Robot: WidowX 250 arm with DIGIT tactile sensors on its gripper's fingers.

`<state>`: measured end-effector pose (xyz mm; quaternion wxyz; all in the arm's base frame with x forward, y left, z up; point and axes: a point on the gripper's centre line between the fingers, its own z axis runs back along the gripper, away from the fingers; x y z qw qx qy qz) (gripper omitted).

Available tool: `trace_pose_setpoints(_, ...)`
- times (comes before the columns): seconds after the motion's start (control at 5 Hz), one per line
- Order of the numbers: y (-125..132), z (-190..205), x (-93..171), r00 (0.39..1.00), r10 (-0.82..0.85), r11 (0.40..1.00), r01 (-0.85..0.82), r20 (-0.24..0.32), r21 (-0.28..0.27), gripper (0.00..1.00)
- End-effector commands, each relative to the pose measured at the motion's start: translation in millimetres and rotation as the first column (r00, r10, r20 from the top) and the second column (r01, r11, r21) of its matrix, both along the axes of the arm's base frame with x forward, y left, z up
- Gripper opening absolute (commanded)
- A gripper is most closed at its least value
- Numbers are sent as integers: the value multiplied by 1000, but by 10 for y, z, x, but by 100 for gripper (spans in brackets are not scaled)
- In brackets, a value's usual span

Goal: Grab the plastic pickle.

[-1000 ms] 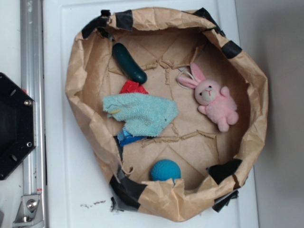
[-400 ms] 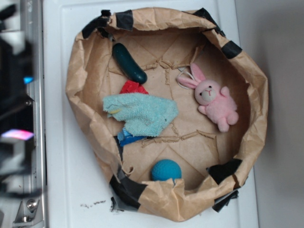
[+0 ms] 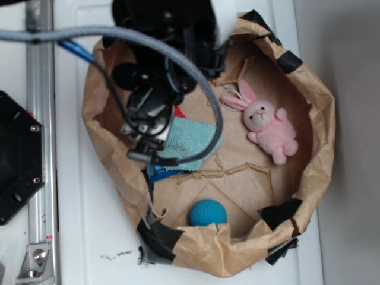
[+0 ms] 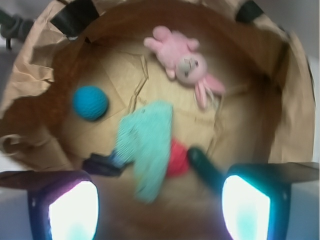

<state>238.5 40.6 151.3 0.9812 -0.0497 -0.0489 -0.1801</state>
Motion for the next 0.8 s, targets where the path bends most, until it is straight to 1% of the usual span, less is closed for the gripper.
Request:
trace_pose_setpoints(0.0,-173,-237,47,981,-194,966,193,-11,170,100)
trace_pose_setpoints(0.2,-86,-411,186,981,-185,968,192,-55,163,100)
trace_pose_setpoints(0.4,40,-557,225,973,-217,958,228,-81,172,100)
trace_pose_setpoints(0.6,17,-763,126,944,-305,915,327,-126,238,100)
